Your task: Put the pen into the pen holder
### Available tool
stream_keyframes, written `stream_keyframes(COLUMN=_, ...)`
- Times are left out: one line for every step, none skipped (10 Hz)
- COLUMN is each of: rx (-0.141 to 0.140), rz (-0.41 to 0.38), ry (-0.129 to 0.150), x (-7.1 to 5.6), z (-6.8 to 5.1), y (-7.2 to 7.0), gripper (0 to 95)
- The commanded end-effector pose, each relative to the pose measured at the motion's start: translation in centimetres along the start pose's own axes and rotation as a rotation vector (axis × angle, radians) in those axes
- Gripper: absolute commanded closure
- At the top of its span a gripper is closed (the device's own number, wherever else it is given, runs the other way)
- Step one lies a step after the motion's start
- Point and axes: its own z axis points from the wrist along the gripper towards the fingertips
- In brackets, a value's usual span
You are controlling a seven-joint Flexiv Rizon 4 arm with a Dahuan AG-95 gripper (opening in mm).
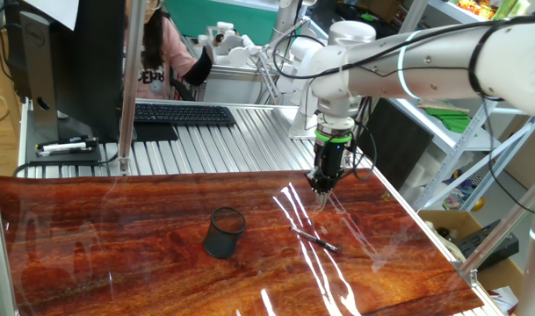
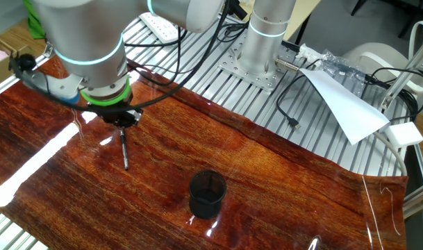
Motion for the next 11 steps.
stream_keyframes(rx=0.027, rz=0.007, ry=0.004, x=0.20, z=0.06, y=0.03, gripper=95.0)
stream_keyframes(rx=0.030, rz=0.008, ry=0.010, x=0.20, z=0.06, y=0.03, gripper=95.0)
stream_keyframes(rx=0.040, rz=0.010, ry=0.011, x=0.20, z=0.06, y=0.03, gripper=95.0)
stream_keyframes(rx=0.046, rz=0.012, ry=0.012, x=0.20, z=0.06, y=0.03, gripper=95.0)
stream_keyframes(rx=0.040, rz=0.010, ry=0.012, x=0.20, z=0.06, y=0.03, gripper=95.0)
stream_keyframes(rx=0.039, rz=0.010, ry=0.012, x=0.20, z=0.06, y=0.03, gripper=95.0)
stream_keyframes(rx=0.040, rz=0.010, ry=0.012, x=0.20, z=0.06, y=0.03, gripper=95.0)
stream_keyframes(rx=0.041, rz=0.010, ry=0.013, x=0.20, z=0.06, y=0.03, gripper=95.0)
stream_keyframes(rx=0.041, rz=0.011, ry=0.013, x=0.20, z=0.06, y=0.03, gripper=95.0)
stream_keyframes(rx=0.047, rz=0.012, ry=0.014, x=0.20, z=0.06, y=0.03, gripper=95.0)
stream_keyframes(rx=0.046, rz=0.012, ry=0.013, x=0.20, z=0.06, y=0.03, gripper=95.0)
